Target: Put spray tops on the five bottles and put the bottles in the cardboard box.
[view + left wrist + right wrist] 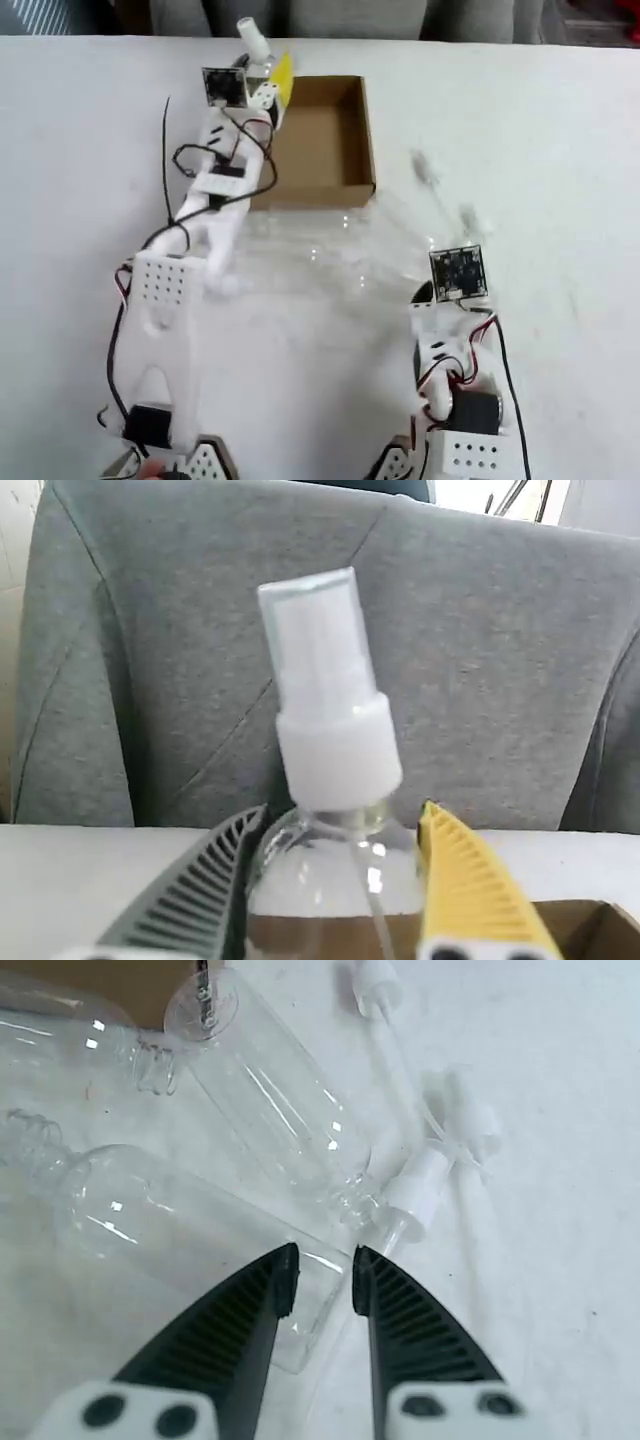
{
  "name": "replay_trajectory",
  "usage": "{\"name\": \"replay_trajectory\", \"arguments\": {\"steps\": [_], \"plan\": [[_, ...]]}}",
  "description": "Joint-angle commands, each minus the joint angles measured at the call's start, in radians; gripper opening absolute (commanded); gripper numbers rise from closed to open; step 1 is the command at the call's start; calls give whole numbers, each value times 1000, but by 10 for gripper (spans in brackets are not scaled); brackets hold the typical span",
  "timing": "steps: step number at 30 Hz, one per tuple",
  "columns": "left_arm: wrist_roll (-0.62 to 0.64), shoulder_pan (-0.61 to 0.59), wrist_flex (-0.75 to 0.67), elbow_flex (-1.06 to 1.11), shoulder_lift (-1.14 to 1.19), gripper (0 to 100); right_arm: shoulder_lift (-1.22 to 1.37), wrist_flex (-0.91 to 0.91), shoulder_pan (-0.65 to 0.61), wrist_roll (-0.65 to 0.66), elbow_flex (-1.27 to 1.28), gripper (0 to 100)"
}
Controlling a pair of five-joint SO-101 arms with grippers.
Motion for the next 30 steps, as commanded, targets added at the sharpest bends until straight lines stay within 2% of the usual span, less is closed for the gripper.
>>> {"name": "replay_trajectory", "arguments": {"steps": [1,20,22,27,30], "plan": [[9,-21,-23,-92,-4,24,-10,-18,-1,9,9,73],[2,-50,-15,-141,45,28,-10,-18,-1,9,9,72],[-37,-50,21,-141,44,72,-10,-18,-1,9,9,72],[-48,-50,133,-147,38,295,-10,-18,-1,9,9,71],[-48,-56,195,-149,36,359,-10,-18,-1,9,9,71]]}}
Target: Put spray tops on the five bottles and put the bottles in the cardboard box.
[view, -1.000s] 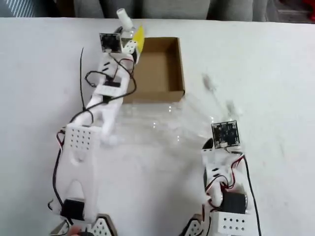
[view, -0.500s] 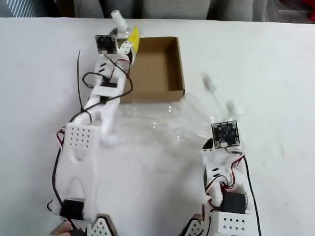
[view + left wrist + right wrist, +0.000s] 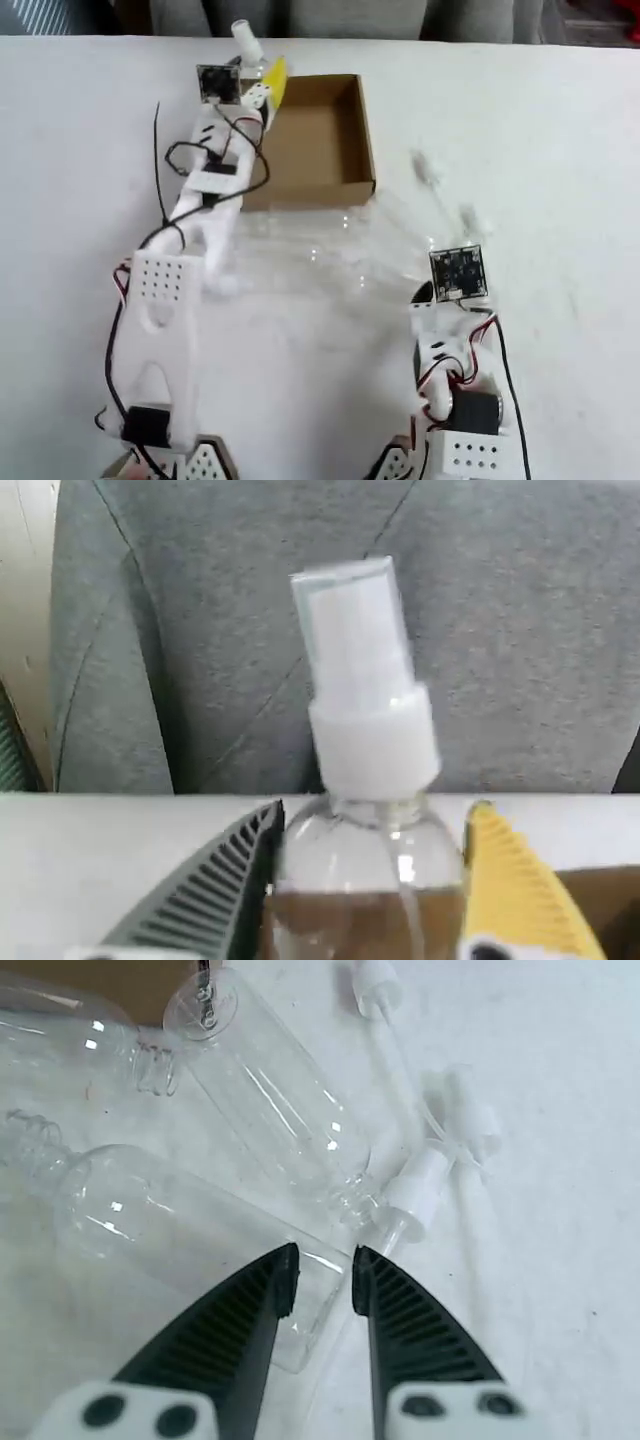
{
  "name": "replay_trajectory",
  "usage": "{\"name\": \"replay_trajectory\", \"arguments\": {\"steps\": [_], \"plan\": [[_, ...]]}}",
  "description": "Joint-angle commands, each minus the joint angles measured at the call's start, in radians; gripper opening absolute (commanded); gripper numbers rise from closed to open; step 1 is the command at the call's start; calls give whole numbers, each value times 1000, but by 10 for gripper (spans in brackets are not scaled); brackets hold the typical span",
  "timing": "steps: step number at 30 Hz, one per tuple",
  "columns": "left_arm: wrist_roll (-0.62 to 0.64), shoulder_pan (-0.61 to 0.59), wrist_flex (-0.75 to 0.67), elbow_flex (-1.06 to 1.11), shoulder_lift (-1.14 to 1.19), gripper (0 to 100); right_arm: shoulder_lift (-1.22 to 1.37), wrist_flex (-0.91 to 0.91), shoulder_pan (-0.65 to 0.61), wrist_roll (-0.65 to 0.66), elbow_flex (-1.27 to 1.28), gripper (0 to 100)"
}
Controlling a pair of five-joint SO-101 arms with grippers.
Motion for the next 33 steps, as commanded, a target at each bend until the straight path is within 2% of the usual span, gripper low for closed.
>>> {"name": "replay_trajectory", "arguments": {"steps": [1,16,22,28,33], "plan": [[-12,-19,61,-46,-28,364,-10,-18,-1,9,9,71],[-17,-27,124,-44,-67,363,-10,-19,-1,11,9,73],[-11,-28,124,-25,-111,363,-5,-19,-1,64,9,70],[-8,-22,117,173,-278,363,-5,-19,-1,72,9,70],[51,-13,117,331,-421,363,-5,-19,-1,72,9,70]]}}
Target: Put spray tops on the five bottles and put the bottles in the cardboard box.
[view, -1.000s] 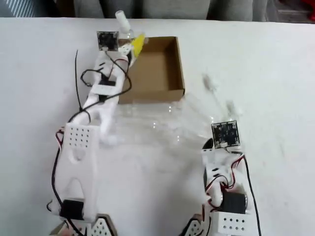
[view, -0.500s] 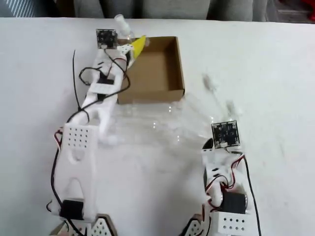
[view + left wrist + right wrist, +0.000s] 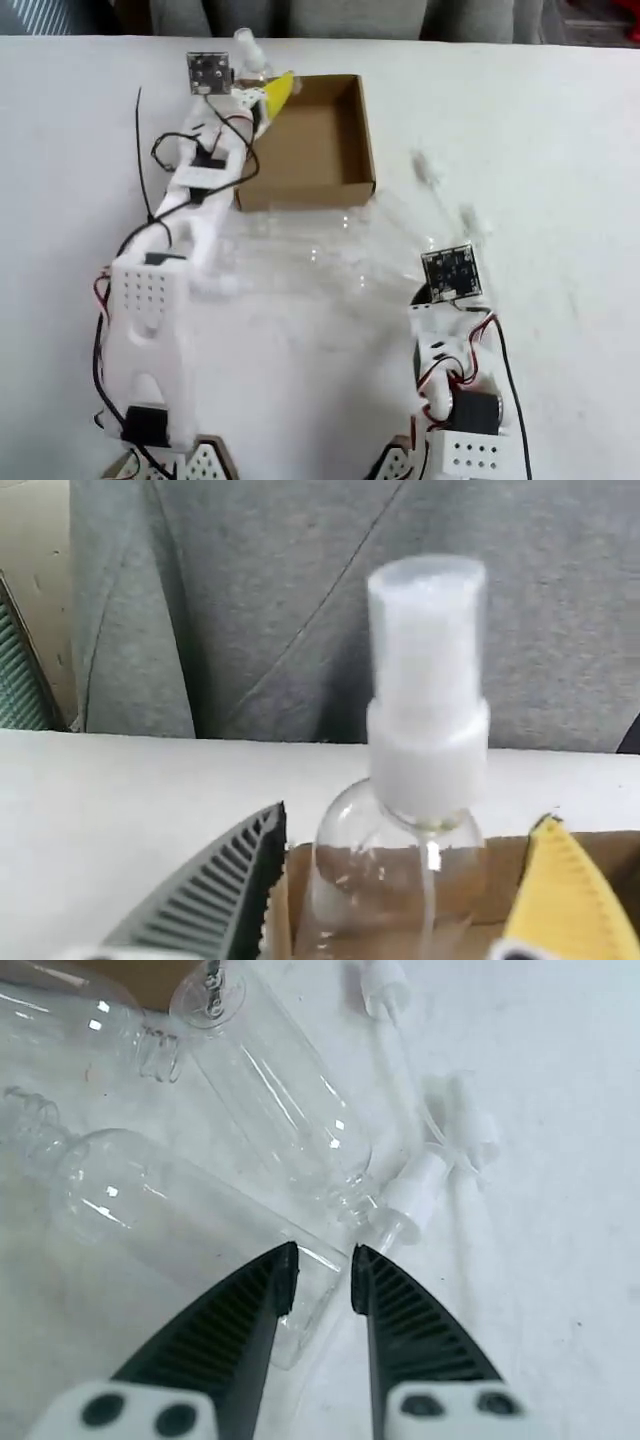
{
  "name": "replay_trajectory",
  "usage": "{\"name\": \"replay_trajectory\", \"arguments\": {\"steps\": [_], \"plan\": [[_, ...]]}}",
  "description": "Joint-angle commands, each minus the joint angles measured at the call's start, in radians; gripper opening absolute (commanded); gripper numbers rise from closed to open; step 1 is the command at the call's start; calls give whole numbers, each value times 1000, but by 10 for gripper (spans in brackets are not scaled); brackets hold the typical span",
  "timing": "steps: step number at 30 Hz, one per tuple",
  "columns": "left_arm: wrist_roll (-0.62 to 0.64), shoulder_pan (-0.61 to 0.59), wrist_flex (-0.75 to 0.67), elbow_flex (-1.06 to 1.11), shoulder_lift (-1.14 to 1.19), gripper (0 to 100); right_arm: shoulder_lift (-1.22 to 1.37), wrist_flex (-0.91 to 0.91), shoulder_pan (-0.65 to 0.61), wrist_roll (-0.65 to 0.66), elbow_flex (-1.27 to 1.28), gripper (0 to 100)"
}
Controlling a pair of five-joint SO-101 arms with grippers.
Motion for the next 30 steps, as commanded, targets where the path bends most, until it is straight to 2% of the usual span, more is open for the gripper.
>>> {"name": "replay_trajectory", "arguments": {"steps": [1,10,23,26,30], "plan": [[21,4,2,68,-171,363,-5,-19,-1,9,9,70],[23,5,8,336,-395,359,-5,-21,-1,9,9,70],[23,38,41,910,-981,350,-5,-21,-2,9,9,70],[23,28,144,984,-1129,266,-5,-21,-1,9,9,70],[26,10,308,1039,-1305,76,-5,-21,-1,9,9,70]]}}
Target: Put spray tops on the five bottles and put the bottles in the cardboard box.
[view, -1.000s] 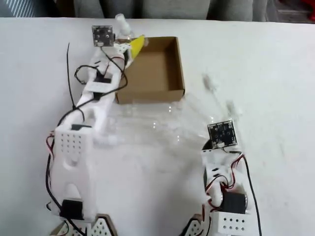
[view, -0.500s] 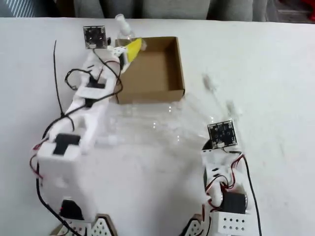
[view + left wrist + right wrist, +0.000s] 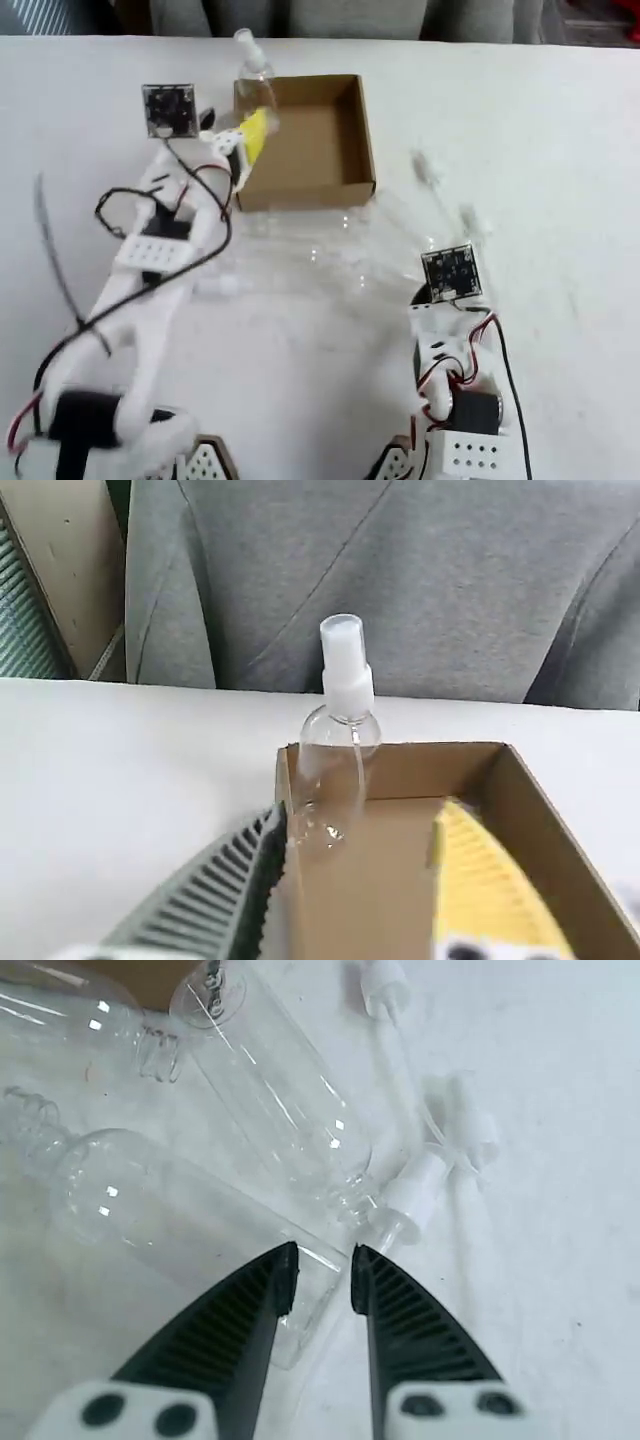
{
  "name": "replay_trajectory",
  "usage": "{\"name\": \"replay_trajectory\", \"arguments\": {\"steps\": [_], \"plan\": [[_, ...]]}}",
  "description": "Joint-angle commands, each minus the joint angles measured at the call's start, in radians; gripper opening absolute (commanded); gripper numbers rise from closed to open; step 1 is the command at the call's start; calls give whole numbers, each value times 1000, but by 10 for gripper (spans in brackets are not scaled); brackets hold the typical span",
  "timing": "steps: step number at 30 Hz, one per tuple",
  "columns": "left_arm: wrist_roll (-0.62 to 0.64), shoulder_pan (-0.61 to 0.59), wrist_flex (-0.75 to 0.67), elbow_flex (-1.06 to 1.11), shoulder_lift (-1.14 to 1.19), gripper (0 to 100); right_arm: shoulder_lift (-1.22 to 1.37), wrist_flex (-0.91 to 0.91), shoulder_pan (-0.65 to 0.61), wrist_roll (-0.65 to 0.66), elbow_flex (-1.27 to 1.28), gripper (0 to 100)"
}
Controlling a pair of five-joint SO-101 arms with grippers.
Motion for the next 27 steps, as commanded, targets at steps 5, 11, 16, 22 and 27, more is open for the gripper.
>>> {"name": "replay_trajectory", "arguments": {"steps": [5,11,16,22,27], "plan": [[17,-47,333,18,-340,64,-5,-18,-1,9,9,70],[15,-137,614,23,-484,72,-5,-13,-7,9,9,72],[17,-194,723,176,-595,73,-10,-19,-18,11,9,74],[17,-193,649,514,-776,76,-10,-36,-8,11,-31,74],[14,-205,520,710,-934,74,-2,-30,-12,11,-143,70]]}}
